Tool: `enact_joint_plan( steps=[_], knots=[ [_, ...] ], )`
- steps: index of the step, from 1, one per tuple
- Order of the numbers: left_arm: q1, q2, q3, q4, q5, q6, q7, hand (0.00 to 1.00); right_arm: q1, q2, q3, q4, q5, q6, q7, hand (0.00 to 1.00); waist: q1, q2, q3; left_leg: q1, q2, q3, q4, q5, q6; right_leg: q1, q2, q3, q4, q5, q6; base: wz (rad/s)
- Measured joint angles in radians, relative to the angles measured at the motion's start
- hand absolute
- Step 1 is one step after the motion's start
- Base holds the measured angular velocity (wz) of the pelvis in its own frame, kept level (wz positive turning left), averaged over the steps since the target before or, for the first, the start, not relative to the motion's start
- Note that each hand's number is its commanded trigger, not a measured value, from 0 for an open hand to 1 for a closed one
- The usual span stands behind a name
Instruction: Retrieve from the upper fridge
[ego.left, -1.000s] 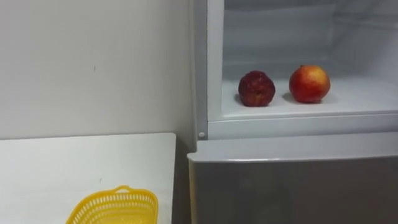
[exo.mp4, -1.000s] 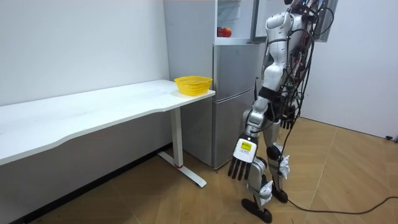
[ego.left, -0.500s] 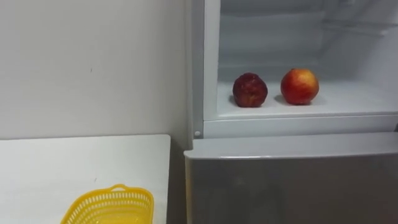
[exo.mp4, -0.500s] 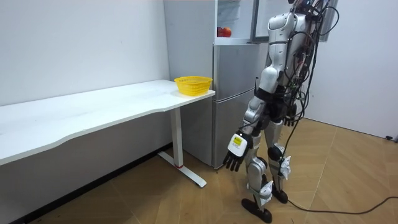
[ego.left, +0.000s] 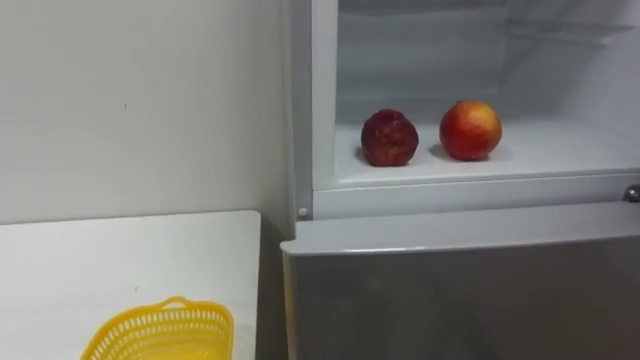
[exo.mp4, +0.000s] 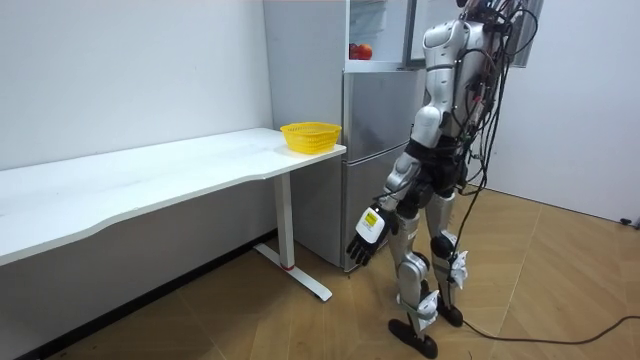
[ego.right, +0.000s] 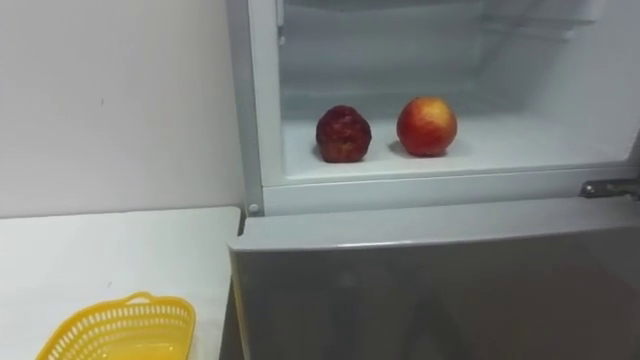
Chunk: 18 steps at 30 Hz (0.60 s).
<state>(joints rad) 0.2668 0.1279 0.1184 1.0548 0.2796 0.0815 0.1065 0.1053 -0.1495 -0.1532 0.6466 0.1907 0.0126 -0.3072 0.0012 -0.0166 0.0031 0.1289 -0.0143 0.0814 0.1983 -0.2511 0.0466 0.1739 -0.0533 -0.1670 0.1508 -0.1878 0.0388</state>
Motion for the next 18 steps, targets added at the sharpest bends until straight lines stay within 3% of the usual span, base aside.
enact_joint_plan(
  steps=[2, 4, 6, 8, 12, 17, 18],
  knots=[
    [0.006, -0.001, -0.001, -0.002, 0.009, -0.007, 0.000, 0.00, 0.003, 0.002, 0.001, -0.118, -0.001, -0.020, -0.036, 0.00, 0.000, 0.002, 0.0019, -0.002, 0.000, 0.000, -0.003, 0.000, 0.000, -0.001, 0.000, -0.001, 0.000, 0.000, 0.000, 0.02],
    [0.006, -0.001, -0.003, -0.003, 0.018, -0.010, 0.001, 0.00, 0.010, 0.004, 0.007, -0.237, -0.001, -0.055, -0.075, 0.00, 0.003, -0.003, -0.0013, -0.004, 0.001, 0.000, -0.004, 0.000, 0.000, -0.005, 0.001, 0.000, 0.000, 0.000, 0.000, 0.02],
    [0.012, -0.001, -0.005, -0.003, 0.017, -0.015, 0.001, 0.00, 0.024, 0.006, 0.017, -0.343, -0.018, -0.057, -0.099, 0.00, 0.006, 0.004, -0.0055, -0.011, 0.001, 0.003, -0.003, 0.000, -0.001, -0.015, 0.002, 0.002, 0.003, 0.000, 0.000, -0.03],
    [0.015, -0.001, -0.004, 0.000, 0.016, -0.018, 0.001, 0.00, 0.025, 0.007, 0.017, -0.408, -0.063, -0.075, -0.123, 0.00, 0.005, 0.006, -0.0020, -0.016, 0.001, 0.008, -0.001, 0.000, -0.001, -0.019, 0.001, 0.002, 0.001, 0.000, 0.000, -0.04],
    [0.022, -0.007, -0.006, 0.024, 0.017, -0.025, -0.002, 0.00, 0.040, 0.011, 0.024, -0.488, -0.115, -0.085, -0.164, 0.00, 0.007, 0.012, -0.0025, -0.014, 0.001, 0.017, -0.001, 0.000, -0.001, -0.021, 0.000, 0.007, 0.000, 0.000, 0.000, -0.05],
    [0.021, -0.007, -0.010, 0.019, 0.018, -0.025, -0.008, 0.00, 0.059, 0.012, 0.031, -0.663, -0.160, -0.091, -0.179, 0.00, 0.004, 0.034, -0.0127, -0.014, 0.002, 0.032, -0.004, 0.001, 0.000, -0.030, 0.001, 0.027, 0.000, 0.000, 0.000, -0.11],
    [0.019, -0.007, -0.012, 0.018, 0.018, -0.025, -0.008, 0.00, 0.062, 0.012, 0.034, -0.698, -0.171, -0.107, -0.181, 0.00, 0.002, 0.035, -0.0140, -0.013, 0.002, 0.032, -0.006, 0.001, -0.001, -0.029, 0.001, 0.027, 0.000, 0.000, 0.000, 0.00]
  ],
)
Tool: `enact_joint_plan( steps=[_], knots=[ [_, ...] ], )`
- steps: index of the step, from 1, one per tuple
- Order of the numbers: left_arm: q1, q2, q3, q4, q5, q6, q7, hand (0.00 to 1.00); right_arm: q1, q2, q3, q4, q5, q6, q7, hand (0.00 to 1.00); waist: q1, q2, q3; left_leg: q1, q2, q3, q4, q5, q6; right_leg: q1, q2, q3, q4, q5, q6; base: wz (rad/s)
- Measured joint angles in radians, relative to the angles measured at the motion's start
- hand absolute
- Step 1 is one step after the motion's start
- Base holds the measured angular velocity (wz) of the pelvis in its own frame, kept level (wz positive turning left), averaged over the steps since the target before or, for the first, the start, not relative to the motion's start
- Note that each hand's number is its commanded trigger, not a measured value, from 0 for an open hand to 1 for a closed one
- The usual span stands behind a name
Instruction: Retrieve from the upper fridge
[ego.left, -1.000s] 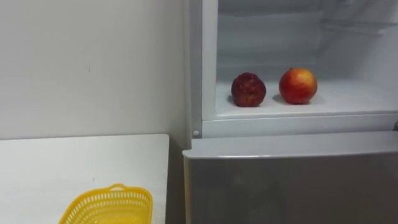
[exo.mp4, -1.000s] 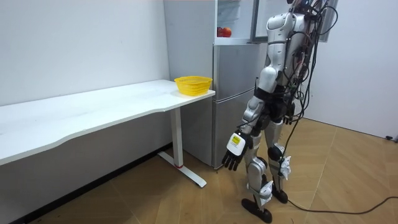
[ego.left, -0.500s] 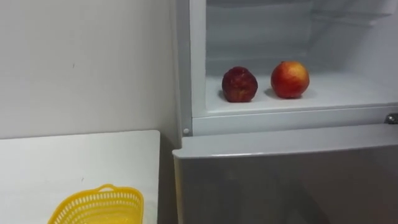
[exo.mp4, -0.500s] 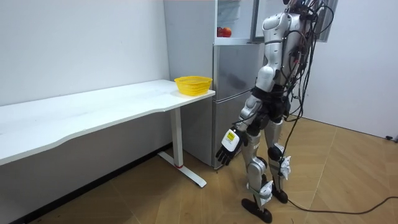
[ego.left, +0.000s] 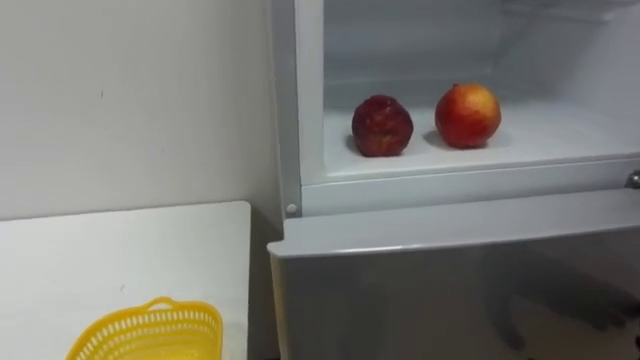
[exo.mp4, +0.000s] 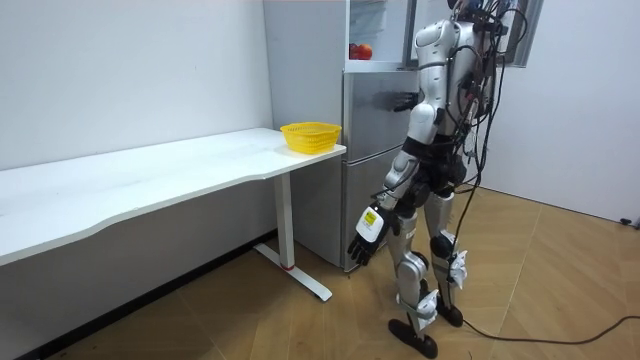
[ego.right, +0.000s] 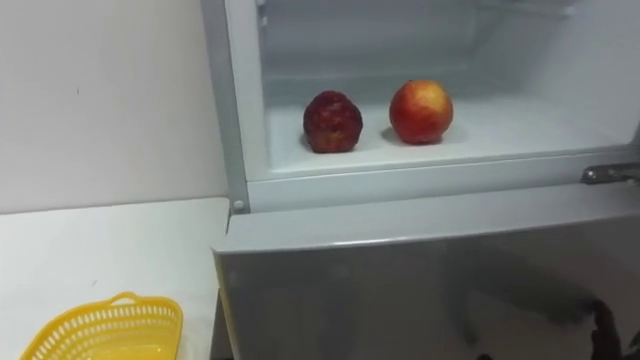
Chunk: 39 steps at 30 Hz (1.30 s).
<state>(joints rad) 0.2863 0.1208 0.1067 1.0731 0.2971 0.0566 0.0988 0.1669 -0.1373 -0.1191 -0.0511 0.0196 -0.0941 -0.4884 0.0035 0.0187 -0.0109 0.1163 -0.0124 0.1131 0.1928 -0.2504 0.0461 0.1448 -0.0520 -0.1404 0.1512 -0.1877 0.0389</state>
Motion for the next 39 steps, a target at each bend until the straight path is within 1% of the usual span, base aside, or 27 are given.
enact_joint_plan(
  steps=[1, 2, 3, 6, 7, 10, 12, 13, 17, 20, 24, 28, 32, 34, 36, 38, 39],
  knots=[
    [-0.004, 0.001, -0.004, 0.000, 0.001, 0.000, 0.000, 0.00, 0.000, -0.001, 0.002, -0.020, -0.031, -0.015, -0.005, 0.00, 0.001, -0.001, 0.0006, 0.000, 0.000, 0.001, 0.000, 0.000, 0.000, 0.000, 0.000, 0.001, 0.000, 0.000, 0.000, 0.00],
    [-0.005, 0.001, -0.006, 0.001, 0.001, 0.000, 0.000, 0.00, 0.001, -0.001, 0.004, -0.031, -0.046, -0.018, -0.006, 0.00, 0.001, -0.001, 0.0003, 0.000, 0.000, 0.001, 0.000, 0.000, 0.000, 0.000, 0.000, 0.001, 0.000, 0.000, 0.000, 0.00],
    [-0.004, 0.001, -0.012, 0.004, 0.001, -0.001, 0.001, 0.00, 0.004, -0.001, 0.014, -0.050, -0.077, -0.019, -0.011, 0.00, 0.000, -0.007, 0.0026, 0.000, 0.001, 0.003, 0.000, 0.000, 0.000, -0.001, 0.000, 0.001, 0.000, 0.000, 0.000, -0.04],
    [0.006, 0.002, -0.019, 0.009, -0.001, -0.006, 0.001, 0.00, 0.029, -0.001, 0.033, -0.128, -0.190, -0.019, -0.013, 0.00, 0.002, -0.010, 0.0044, -0.003, 0.001, 0.009, 0.003, 0.000, 0.000, -0.005, 0.001, 0.004, 0.002, 0.000, 0.000, -0.06],
    [0.011, 0.005, -0.033, 0.008, 0.000, -0.009, 0.002, 0.00, 0.033, -0.001, 0.037, -0.162, -0.222, -0.023, -0.015, 0.00, 0.001, -0.010, 0.0042, -0.006, 0.002, 0.011, 0.003, 0.000, 0.000, -0.008, 0.001, 0.004, 0.002, 0.001, -0.001, -0.04],
    [0.014, 0.005, -0.043, 0.017, -0.007, -0.021, 0.005, 0.00, 0.042, -0.003, 0.049, -0.241, -0.248, -0.050, -0.033, 0.00, 0.002, -0.014, 0.0039, -0.019, 0.003, 0.015, -0.002, 0.000, 0.000, -0.025, 0.002, 0.009, 0.006, 0.004, -0.006, -0.05],
    [0.013, 0.006, -0.059, 0.036, -0.010, -0.026, 0.005, 0.00, 0.051, -0.007, 0.065, -0.281, -0.257, -0.061, -0.036, 0.00, 0.001, -0.016, 0.0040, -0.019, 0.003, 0.017, -0.005, 0.000, 0.000, -0.027, 0.003, 0.010, 0.007, 0.005, -0.008, -0.05],
    [0.011, 0.007, -0.070, 0.049, -0.010, -0.028, 0.005, 0.00, 0.053, -0.008, 0.071, -0.295, -0.259, -0.069, -0.036, 0.00, 0.001, -0.017, 0.0025, -0.018, 0.004, 0.018, -0.005, 0.000, 0.000, -0.027, 0.003, 0.011, 0.007, 0.005, -0.008, -0.04],
    [0.001, 0.007, -0.073, 0.057, -0.011, -0.034, -0.001, 0.00, 0.056, -0.009, 0.089, -0.349, -0.261, -0.071, -0.033, 0.00, -0.002, -0.018, 0.0023, -0.018, 0.003, 0.019, 0.003, 0.000, 0.000, -0.027, 0.003, 0.012, 0.007, 0.005, -0.008, 0.00],
    [-0.011, 0.007, -0.075, 0.057, -0.011, -0.035, -0.003, 0.00, 0.056, -0.011, 0.100, -0.362, -0.262, -0.080, -0.025, 0.00, -0.001, -0.019, 0.0025, -0.018, 0.003, 0.019, 0.003, 0.000, 0.000, -0.027, 0.003, 0.011, 0.007, 0.005, -0.008, 0.00],
    [-0.032, 0.011, -0.076, 0.056, -0.011, -0.044, -0.018, 0.00, 0.055, -0.012, 0.112, -0.384, -0.262, -0.080, 0.002, 0.00, 0.000, -0.020, 0.0031, -0.018, 0.003, 0.019, 0.001, 0.000, 0.000, -0.027, 0.003, 0.011, 0.007, 0.005, -0.008, 0.00],
    [-0.044, 0.013, -0.088, 0.056, -0.011, -0.044, -0.022, 0.00, 0.039, -0.011, 0.127, -0.396, -0.262, -0.083, 0.022, 0.00, 0.001, -0.020, 0.0034, -0.018, 0.003, 0.021, -0.004, 0.000, 0.000, -0.030, 0.003, 0.012, 0.007, 0.005, -0.008, 0.00],
    [-0.049, 0.017, -0.104, 0.056, -0.012, -0.054, -0.022, 0.00, 0.026, -0.012, 0.140, -0.398, -0.257, -0.085, 0.046, 0.00, 0.004, -0.025, 0.0066, -0.018, 0.003, 0.020, -0.003, 0.000, 0.000, -0.030, 0.003, 0.012, 0.007, 0.005, -0.008, 0.00],
    [-0.050, 0.028, -0.125, 0.056, -0.012, -0.063, -0.021, 0.00, 0.006, -0.013, 0.154, -0.398, -0.249, -0.085, 0.054, 0.00, 0.006, -0.031, 0.0099, -0.017, 0.003, 0.020, -0.002, 0.001, 0.000, -0.029, 0.003, 0.015, 0.004, 0.005, -0.008, 0.00],
    [-0.052, 0.036, -0.144, 0.056, -0.012, -0.063, -0.021, 0.00, -0.011, -0.016, 0.169, -0.398, -0.246, -0.087, 0.062, 0.00, 0.006, -0.035, 0.0116, -0.018, 0.003, 0.020, -0.002, 0.001, 0.000, -0.029, 0.003, 0.015, 0.002, 0.005, -0.008, 0.00],
    [-0.055, 0.038, -0.151, 0.056, -0.012, -0.063, -0.024, 0.00, -0.027, -0.021, 0.178, -0.398, -0.241, -0.087, 0.076, 0.00, 0.008, -0.037, 0.0115, -0.019, 0.003, 0.020, -0.001, 0.001, 0.000, -0.029, 0.003, 0.011, 0.002, 0.005, -0.008, 0.00],
    [-0.056, 0.041, -0.151, 0.056, -0.011, -0.063, -0.027, 0.00, -0.042, -0.029, 0.178, -0.397, -0.222, -0.087, 0.086, 0.00, 0.009, -0.041, 0.0111, -0.020, 0.003, 0.018, -0.002, 0.001, 0.000, -0.029, 0.002, 0.002, 0.002, 0.005, -0.008, 0.00]
  ],
)
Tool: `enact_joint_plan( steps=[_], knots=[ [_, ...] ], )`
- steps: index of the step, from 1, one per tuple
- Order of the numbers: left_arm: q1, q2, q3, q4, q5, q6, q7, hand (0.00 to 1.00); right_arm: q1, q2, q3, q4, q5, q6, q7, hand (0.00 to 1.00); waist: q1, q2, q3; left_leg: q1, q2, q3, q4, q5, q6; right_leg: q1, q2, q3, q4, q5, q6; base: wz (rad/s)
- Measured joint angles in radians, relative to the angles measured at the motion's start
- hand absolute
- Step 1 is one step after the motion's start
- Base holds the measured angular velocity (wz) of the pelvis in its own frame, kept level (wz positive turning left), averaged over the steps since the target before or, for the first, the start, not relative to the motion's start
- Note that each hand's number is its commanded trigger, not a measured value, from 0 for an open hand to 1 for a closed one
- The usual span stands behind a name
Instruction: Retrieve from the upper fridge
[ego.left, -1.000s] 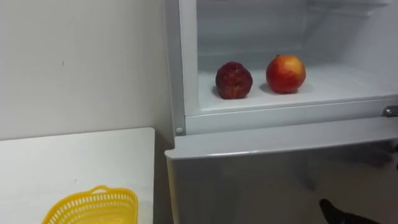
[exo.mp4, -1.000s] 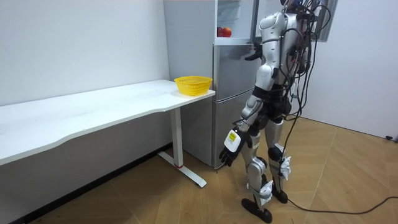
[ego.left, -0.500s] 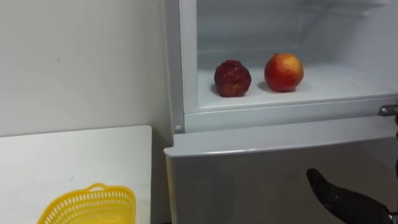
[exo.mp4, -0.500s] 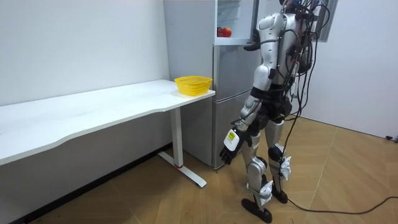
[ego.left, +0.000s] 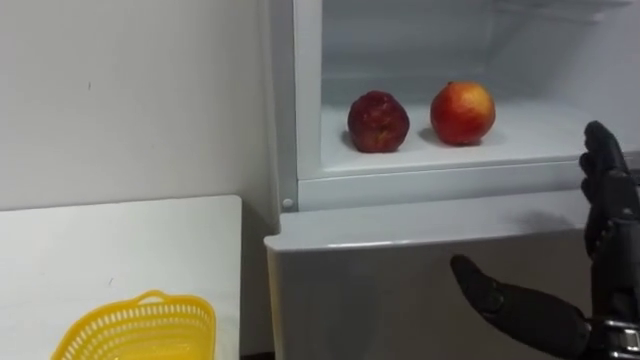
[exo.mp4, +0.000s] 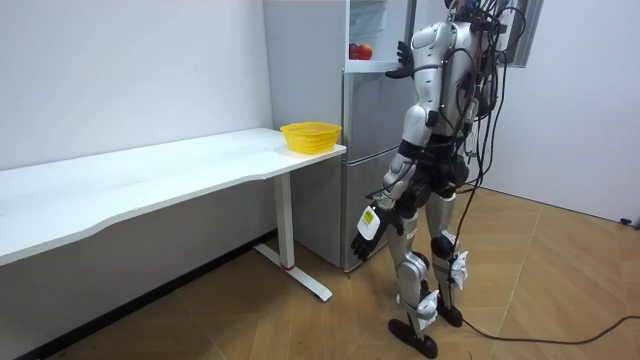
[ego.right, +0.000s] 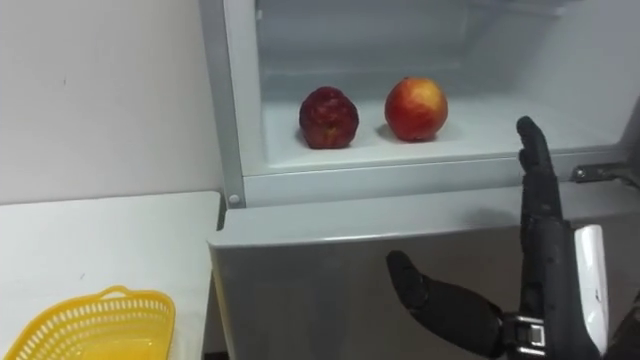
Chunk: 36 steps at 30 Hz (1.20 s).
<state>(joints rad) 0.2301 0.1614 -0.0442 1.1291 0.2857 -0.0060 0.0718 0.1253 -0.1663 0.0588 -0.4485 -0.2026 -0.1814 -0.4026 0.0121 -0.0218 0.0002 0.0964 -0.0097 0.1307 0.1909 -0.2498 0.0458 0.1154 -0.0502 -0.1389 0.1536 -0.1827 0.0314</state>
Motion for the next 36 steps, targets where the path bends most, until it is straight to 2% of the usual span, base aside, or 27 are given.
enact_joint_plan(
  steps=[4, 8, 11, 15, 19, 26, 31, 36],
  knots=[
    [0.004, 0.005, 0.007, 0.000, 0.013, 0.001, -0.004, 0.00, -0.073, -0.009, -0.012, 0.000, 0.005, 0.000, 0.000, 0.00, 0.000, -0.010, -0.0034, -0.001, 0.001, -0.003, -0.003, 0.000, 0.000, 0.000, 0.001, -0.010, -0.001, 0.000, 0.000, 0.04],
    [0.007, 0.005, 0.029, -0.001, 0.023, 0.008, -0.005, 0.00, -0.103, -0.010, -0.028, 0.000, 0.001, 0.000, -0.004, 0.00, 0.011, -0.018, -0.0080, 0.002, 0.000, -0.008, -0.001, 0.000, 0.000, 0.006, 0.000, -0.016, -0.002, 0.000, 0.000, 0.05],
    [0.006, 0.006, 0.039, -0.001, 0.024, 0.010, -0.006, 0.00, -0.109, -0.011, -0.041, 0.000, 0.000, 0.001, -0.010, 0.00, 0.020, -0.022, -0.0068, 0.002, 0.000, -0.012, 0.000, 0.000, 0.000, 0.007, 0.000, -0.017, -0.002, 0.000, 0.000, 0.00],
    [0.002, 0.006, 0.038, 0.025, 0.024, 0.013, -0.021, 0.00, -0.177, -0.034, -0.047, 0.001, 0.002, 0.001, -0.010, 0.00, 0.022, -0.026, -0.0006, 0.003, -0.001, -0.023, 0.004, 0.000, 0.000, 0.013, -0.001, -0.017, -0.003, 0.000, 0.000, 0.04],
    [0.000, 0.006, 0.036, 0.031, 0.024, 0.013, -0.040, 0.00, -0.250, -0.041, -0.074, 0.024, 0.007, -0.008, -0.015, 0.00, 0.023, -0.031, 0.0064, 0.001, -0.001, -0.034, 0.010, 0.001, -0.001, 0.020, 0.000, -0.029, -0.003, 0.000, 0.000, 0.10],
    [0.002, 0.006, 0.042, 0.026, 0.026, 0.013, -0.046, 0.00, -0.305, -0.051, -0.104, 0.067, 0.094, -0.012, -0.022, 0.00, 0.025, -0.032, 0.0060, -0.005, -0.002, -0.047, 0.015, 0.000, -0.001, 0.022, -0.001, -0.029, -0.002, 0.000, 0.000, 0.04],
    [-0.003, 0.006, 0.042, 0.007, 0.033, 0.013, -0.046, 0.00, -0.359, -0.081, -0.108, 0.120, 0.115, -0.011, -0.020, 0.00, 0.027, -0.025, 0.0049, -0.009, -0.002, -0.052, 0.017, 0.001, -0.001, 0.021, 0.000, -0.032, -0.002, 0.000, 0.000, 0.02],
    [-0.019, 0.009, 0.042, 0.003, 0.034, 0.013, -0.044, 0.00, -0.363, -0.103, -0.108, 0.154, 0.155, -0.007, -0.018, 0.00, 0.036, -0.022, 0.0042, -0.016, -0.003, -0.060, 0.024, 0.001, -0.001, 0.020, -0.001, -0.042, -0.002, 0.000, 0.000, 0.04]
  ],
)
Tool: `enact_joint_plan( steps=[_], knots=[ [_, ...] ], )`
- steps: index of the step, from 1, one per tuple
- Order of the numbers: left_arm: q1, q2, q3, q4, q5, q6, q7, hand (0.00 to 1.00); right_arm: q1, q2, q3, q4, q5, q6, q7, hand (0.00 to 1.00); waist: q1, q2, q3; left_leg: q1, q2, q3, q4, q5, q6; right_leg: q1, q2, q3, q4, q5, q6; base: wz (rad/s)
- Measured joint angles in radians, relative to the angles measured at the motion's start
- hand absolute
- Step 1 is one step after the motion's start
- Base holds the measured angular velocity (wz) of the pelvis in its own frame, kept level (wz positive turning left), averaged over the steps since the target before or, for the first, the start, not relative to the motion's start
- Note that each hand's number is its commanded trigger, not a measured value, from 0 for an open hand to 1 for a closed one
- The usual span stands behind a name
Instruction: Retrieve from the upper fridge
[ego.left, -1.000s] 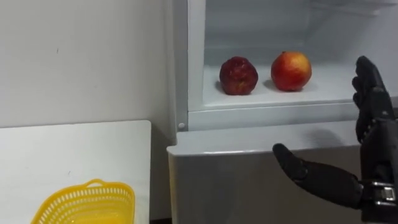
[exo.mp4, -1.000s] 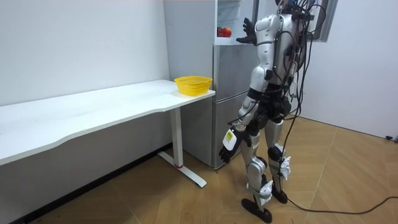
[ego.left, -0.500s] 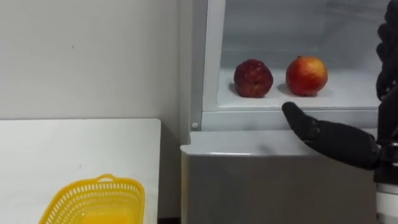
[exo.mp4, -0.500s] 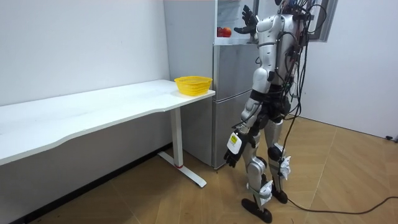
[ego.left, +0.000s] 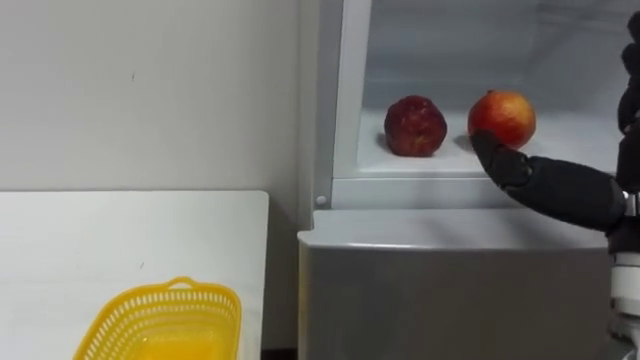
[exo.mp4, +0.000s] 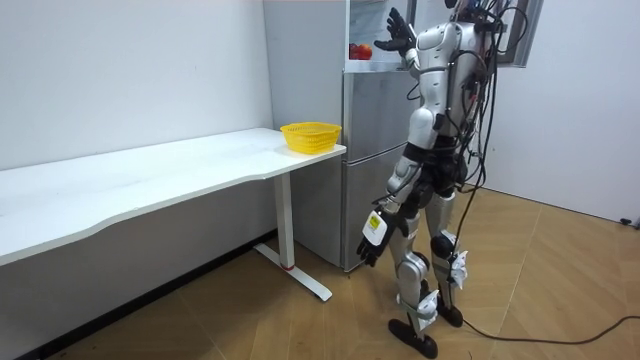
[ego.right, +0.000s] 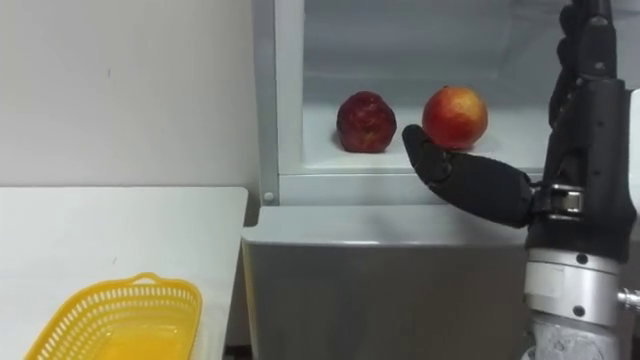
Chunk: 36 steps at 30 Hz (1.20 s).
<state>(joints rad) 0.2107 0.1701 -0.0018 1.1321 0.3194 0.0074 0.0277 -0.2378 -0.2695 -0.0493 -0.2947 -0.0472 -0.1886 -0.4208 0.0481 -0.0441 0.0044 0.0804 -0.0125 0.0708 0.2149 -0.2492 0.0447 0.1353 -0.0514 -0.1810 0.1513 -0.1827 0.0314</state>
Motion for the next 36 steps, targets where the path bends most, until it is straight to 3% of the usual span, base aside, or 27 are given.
enact_joint_plan(
  steps=[10, 19, 36],
  knots=[
    [-0.001, -0.002, 0.000, -0.032, 0.047, 0.031, 0.003, 0.00, -0.066, -0.011, 0.001, 0.093, 0.100, 0.060, 0.049, 0.00, 0.045, -0.018, -0.0014, 0.002, -0.001, -0.025, -0.001, 0.002, -0.002, 0.005, 0.000, -0.018, 0.000, 0.000, 0.000, 0.06],
    [0.000, -0.001, 0.000, -0.034, 0.047, 0.038, 0.010, 0.00, -0.101, -0.012, 0.007, 0.112, 0.120, 0.061, 0.071, 0.00, 0.066, -0.027, 0.0060, 0.000, -0.001, -0.047, -0.001, 0.002, -0.002, 0.012, 0.000, -0.037, 0.000, 0.000, 0.000, 0.08],
    [0.000, 0.001, -0.001, -0.039, 0.047, 0.050, 0.000, 0.00, -0.190, -0.012, 0.048, 0.174, 0.116, 0.074, 0.074, 0.00, 0.074, -0.026, 0.0070, 0.000, -0.001, -0.059, -0.002, 0.003, -0.003, 0.016, 0.001, -0.041, -0.002, 0.000, 0.000, 0.02]
  ],
)
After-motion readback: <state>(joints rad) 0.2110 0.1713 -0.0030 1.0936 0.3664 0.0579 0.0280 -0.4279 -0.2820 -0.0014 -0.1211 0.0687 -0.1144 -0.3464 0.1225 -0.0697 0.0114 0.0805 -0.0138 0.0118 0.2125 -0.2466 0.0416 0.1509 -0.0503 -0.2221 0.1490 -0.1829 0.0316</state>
